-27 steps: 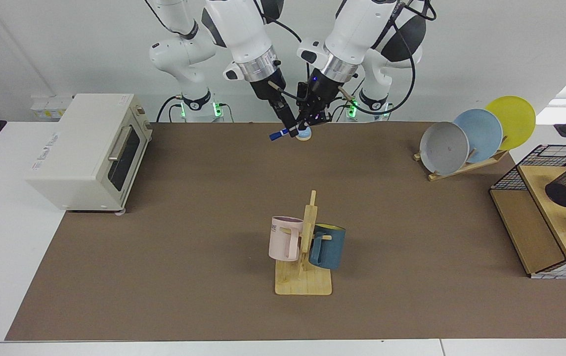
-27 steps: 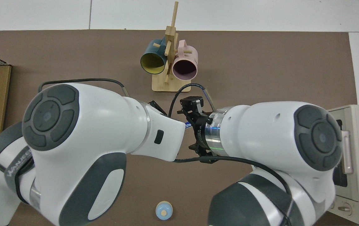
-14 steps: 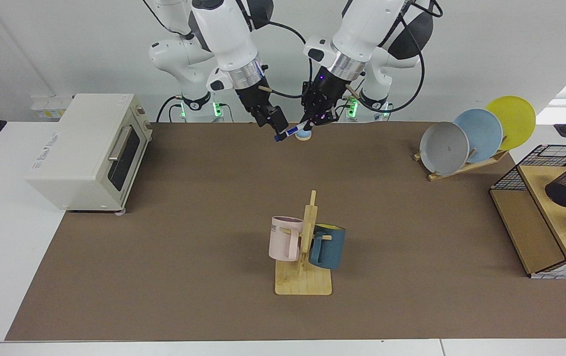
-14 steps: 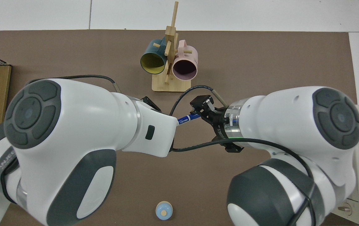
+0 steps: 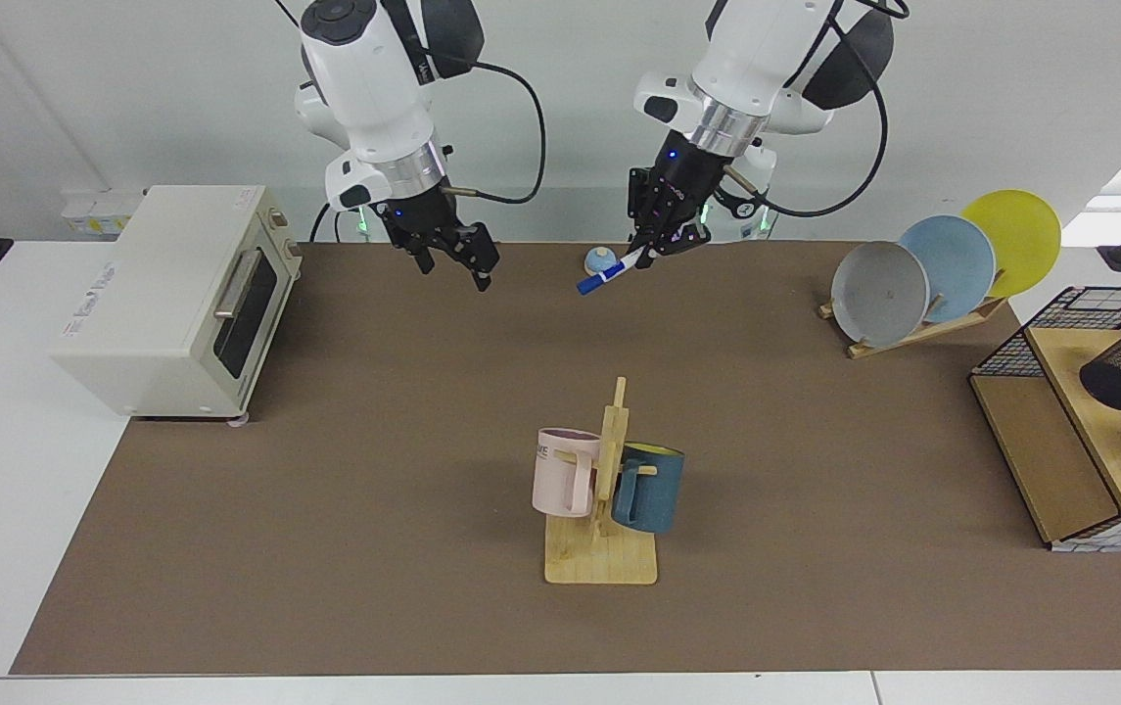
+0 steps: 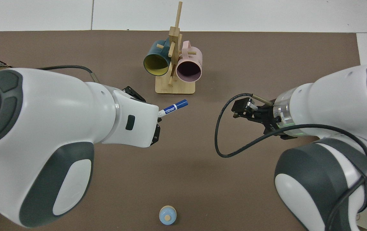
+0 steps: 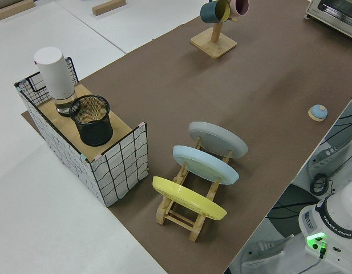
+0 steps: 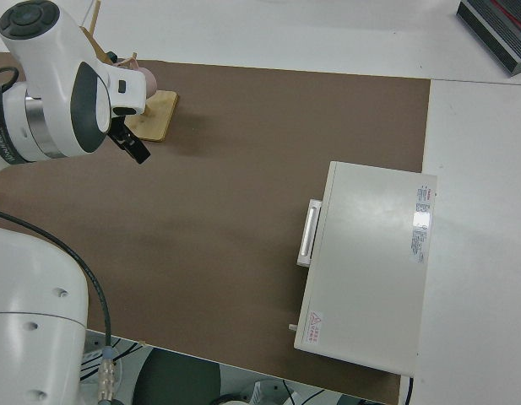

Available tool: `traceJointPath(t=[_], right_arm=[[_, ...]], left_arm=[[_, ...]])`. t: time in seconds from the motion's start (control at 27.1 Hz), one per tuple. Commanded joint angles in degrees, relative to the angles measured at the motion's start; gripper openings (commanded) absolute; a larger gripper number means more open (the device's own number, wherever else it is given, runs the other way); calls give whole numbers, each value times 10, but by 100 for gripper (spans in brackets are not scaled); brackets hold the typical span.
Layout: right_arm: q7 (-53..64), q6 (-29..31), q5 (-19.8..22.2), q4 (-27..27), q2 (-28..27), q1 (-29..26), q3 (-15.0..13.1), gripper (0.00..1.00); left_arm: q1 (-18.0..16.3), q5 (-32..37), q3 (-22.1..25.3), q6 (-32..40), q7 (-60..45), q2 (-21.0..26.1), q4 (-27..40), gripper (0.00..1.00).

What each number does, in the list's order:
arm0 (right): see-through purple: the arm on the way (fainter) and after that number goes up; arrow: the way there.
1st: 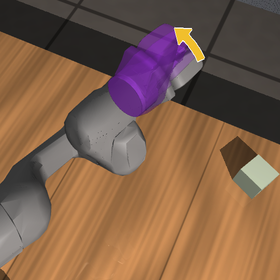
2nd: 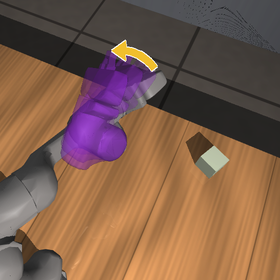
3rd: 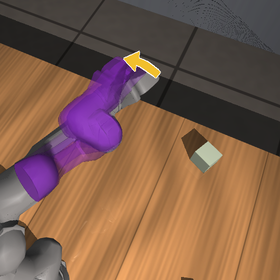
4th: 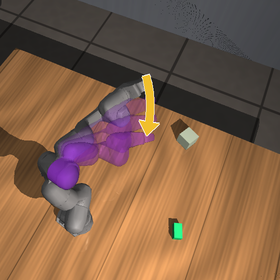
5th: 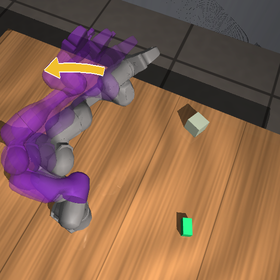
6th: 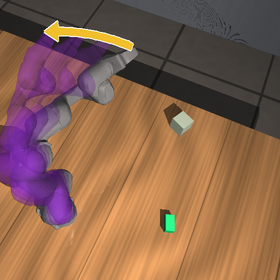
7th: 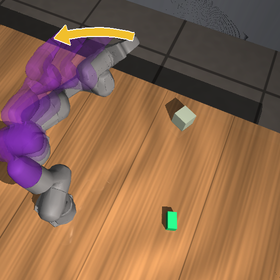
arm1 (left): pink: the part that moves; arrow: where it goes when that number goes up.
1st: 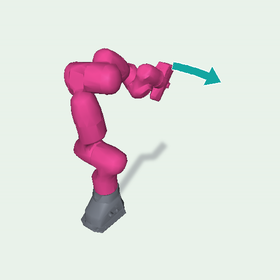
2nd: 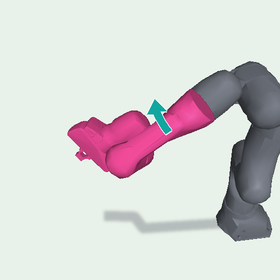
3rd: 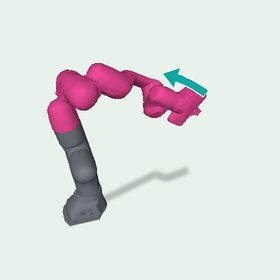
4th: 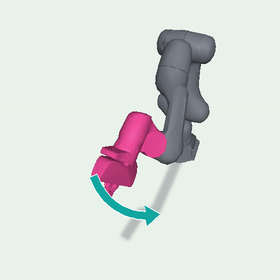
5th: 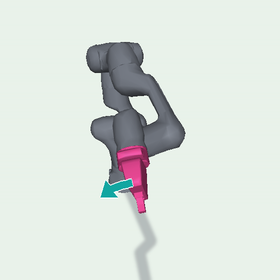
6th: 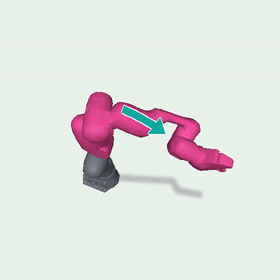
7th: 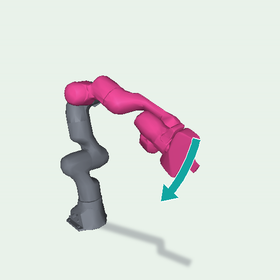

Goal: Put markers into pen holder
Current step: 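Open the right gripper and withdraw while the left gripper pulls the marker, then carry the marker with the left gripper while the right gripper returns to rest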

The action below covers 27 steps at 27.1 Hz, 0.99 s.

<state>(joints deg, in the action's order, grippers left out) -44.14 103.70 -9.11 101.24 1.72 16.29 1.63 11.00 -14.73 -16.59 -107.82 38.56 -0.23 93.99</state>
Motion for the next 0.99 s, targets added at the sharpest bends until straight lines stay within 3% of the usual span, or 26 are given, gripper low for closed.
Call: traceJointPath(t=[0.0,0.18,0.37,0.63,0.96], right_arm=[[109,-14,33,9,18,-40,6,100],[193,-26,51,8,24,-66,4,100],[267,-35,83,7,30,-84,4,100],[360,-65,92,4,38,-96,2,100],[421,-91,107,-3,38,-126,1,100]], left_arm=[[-18,23,-4,23,-8,-6,-10,0],[-23,57,-2,48,-16,-5,-19,0],[-49,59,-4,74,-21,-6,-26,0],[-64,101,-4,119,-31,-3,-47,0],[-75,104,-4,150,-47,-4,-53,0]])
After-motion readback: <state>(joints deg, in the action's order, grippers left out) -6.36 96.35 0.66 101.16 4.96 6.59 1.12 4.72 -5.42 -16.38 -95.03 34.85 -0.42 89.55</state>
